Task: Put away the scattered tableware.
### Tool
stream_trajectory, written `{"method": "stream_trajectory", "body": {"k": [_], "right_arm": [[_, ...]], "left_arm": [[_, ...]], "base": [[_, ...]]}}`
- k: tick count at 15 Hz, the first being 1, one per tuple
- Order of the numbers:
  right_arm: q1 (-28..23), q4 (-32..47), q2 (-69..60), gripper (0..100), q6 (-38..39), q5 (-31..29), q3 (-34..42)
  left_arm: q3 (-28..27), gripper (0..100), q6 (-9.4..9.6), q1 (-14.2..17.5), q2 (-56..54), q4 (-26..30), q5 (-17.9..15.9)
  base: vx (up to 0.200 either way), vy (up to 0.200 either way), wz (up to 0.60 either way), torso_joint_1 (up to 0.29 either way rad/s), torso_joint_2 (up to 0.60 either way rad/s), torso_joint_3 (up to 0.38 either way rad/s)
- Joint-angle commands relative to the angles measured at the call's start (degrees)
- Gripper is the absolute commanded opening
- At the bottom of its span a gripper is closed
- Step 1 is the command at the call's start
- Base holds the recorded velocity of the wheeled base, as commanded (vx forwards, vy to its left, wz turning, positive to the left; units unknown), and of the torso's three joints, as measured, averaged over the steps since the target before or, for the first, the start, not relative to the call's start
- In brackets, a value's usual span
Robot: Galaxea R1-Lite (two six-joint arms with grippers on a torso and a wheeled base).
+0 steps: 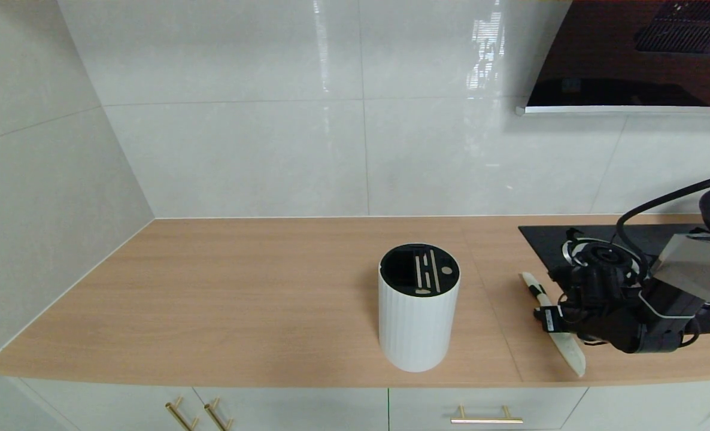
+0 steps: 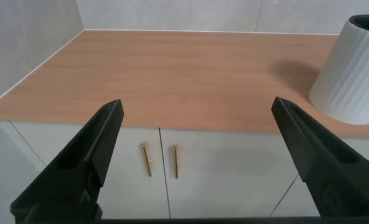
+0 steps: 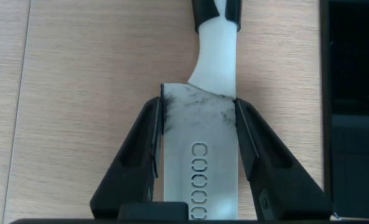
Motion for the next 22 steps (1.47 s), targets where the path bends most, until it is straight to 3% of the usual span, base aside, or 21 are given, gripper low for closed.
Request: {"method": "stream_trajectory", "body": {"k": [1,10,12,14,16,18,20,21,22], "right_arm": [[0.00,0.00,0.05,0,0.01,0.06,-0.01],[0.18,-5.80,-9.35,0,0.62,-0.55,4.21],[0.53,-5.89,-12.08,0,0.71,-0.64,5.18],[2.02,-5.89,-17.09,0,0.71,-0.64,7.02],[4.75,-5.89,-24.82,0,0.80,-0.64,9.05],[7.30,-5.80,-30.18,0,0.97,-0.81,8.78],[10.55,-5.72,-34.58,0,1.06,-0.64,7.99],[11.51,-5.54,-35.28,0,1.06,-0.81,6.85],[13.01,-5.45,-36.07,0,1.06,-0.81,4.48]], "left_arm": [[0.01,100,-0.01,0.00,0.02,-0.04,0.04],[0.01,100,0.08,0.00,0.02,-0.04,0.04],[0.01,100,0.52,0.00,0.02,-0.04,-0.05],[-0.17,100,2.63,0.00,0.02,-0.21,0.12],[-7.11,100,3.59,-0.09,0.46,0.31,-1.28],[-14.84,100,5.09,-0.62,8.11,3.74,-7.08],[-21.96,100,7.02,-0.62,22.00,4.09,-11.65],[-25.04,100,7.37,-0.62,27.01,4.00,-11.74],[-31.89,100,7.55,-0.62,39.05,3.92,-11.74]], "base": [[0.000,0.000,0.00,0.000,0.00,0.000],[0.000,0.000,0.00,0.000,0.00,0.000],[0.000,0.000,0.00,0.000,0.00,0.000],[0.000,0.000,0.00,0.000,0.00,0.000],[0.000,0.000,0.00,0.000,0.00,0.000],[0.000,0.000,0.00,0.000,0.00,0.000],[0.000,0.000,0.00,0.000,0.00,0.000],[0.000,0.000,0.00,0.000,0.00,0.000],[0.000,0.000,0.00,0.000,0.00,0.000]]}}
